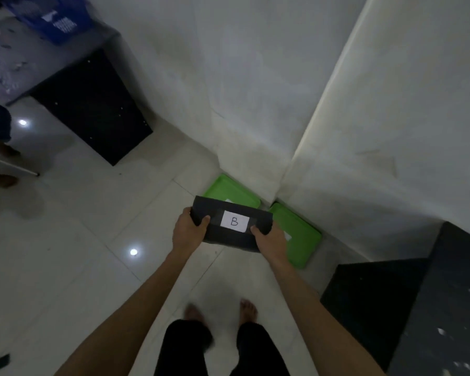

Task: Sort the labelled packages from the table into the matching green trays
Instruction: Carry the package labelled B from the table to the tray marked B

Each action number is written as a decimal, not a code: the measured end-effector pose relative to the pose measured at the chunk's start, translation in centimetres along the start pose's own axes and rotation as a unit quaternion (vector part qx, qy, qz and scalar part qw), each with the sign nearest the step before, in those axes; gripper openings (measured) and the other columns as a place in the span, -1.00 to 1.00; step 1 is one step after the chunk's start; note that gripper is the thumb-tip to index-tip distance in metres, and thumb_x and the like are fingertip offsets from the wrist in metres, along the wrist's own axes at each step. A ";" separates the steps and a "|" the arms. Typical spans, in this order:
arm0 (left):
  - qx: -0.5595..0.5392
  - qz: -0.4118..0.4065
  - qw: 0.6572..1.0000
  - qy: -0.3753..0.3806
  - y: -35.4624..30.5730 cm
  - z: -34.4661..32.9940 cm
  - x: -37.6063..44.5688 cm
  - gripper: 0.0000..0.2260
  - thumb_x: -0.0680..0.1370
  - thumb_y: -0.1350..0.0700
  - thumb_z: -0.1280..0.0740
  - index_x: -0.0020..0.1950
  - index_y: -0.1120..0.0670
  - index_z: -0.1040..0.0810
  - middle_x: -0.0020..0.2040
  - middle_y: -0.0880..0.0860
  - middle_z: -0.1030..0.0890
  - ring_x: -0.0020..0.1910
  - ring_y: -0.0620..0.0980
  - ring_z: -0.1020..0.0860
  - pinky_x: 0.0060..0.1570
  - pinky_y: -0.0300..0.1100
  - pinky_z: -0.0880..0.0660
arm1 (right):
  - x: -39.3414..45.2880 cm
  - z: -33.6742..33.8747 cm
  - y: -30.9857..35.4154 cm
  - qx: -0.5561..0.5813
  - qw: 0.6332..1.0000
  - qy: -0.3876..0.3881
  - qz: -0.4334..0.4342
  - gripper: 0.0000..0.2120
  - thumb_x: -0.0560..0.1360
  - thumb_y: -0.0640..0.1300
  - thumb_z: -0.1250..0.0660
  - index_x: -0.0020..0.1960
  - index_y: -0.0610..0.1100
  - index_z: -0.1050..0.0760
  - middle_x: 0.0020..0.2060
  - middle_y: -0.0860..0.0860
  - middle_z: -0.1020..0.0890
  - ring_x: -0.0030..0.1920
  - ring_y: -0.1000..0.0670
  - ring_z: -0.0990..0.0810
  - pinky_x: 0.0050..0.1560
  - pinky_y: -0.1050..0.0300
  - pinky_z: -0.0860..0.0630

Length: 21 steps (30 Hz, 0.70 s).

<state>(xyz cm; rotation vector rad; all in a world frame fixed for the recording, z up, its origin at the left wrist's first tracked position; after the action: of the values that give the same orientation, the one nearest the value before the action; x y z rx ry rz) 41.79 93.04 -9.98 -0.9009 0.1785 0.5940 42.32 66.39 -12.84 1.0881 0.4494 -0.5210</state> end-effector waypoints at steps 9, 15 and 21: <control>0.110 -0.028 0.989 0.097 2.4 -3.2 20.4 -0.57 0.53 0.00 -0.41 0.34 0.14 -0.48 0.13 0.23 -0.52 0.10 0.21 -0.55 0.09 0.05 -0.54 | 12.7 -10.9 0.3 0.022 0.989 -0.100 -0.106 -0.44 0.53 -0.01 -0.40 0.45 -0.17 -0.33 0.28 -0.18 -0.45 0.27 -0.20 -0.52 0.28 -0.05 -0.46; 0.102 -0.042 0.981 0.159 8.9 -12.3 36.5 -0.62 0.54 0.04 -0.40 0.28 0.20 -0.52 0.18 0.20 -0.59 0.16 0.18 -0.55 0.06 -0.06 -0.47 | 26.0 -19.3 -4.5 0.041 0.979 -0.138 -0.146 -0.46 0.53 -0.11 -0.41 0.45 -0.19 -0.35 0.27 -0.17 -0.48 0.26 -0.20 -0.53 0.31 -0.10 -0.51; 0.049 -0.042 0.978 0.198 17.8 -24.8 50.8 -0.61 0.52 0.11 -0.44 0.32 0.17 -0.51 0.08 0.03 -0.57 0.04 0.01 -0.53 0.02 -0.18 -0.41 | 43.4 -26.1 -12.9 0.046 0.981 -0.140 -0.125 -0.48 0.53 -0.19 -0.40 0.45 -0.20 -0.37 0.31 -0.14 -0.54 0.28 -0.17 -0.56 0.29 -0.10 -0.54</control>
<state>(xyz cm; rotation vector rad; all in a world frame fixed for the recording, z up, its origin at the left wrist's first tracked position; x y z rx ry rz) 76.24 102.95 -57.16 -0.9197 0.5220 0.3178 66.73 77.84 -57.56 1.0318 0.3173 -0.9112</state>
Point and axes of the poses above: each hand's wrist, its own x-axis towards the middle knuckle, its own z-axis out of the back of the hand, y = z × x, the point moved 10 cm from there along x, towards the middle knuckle
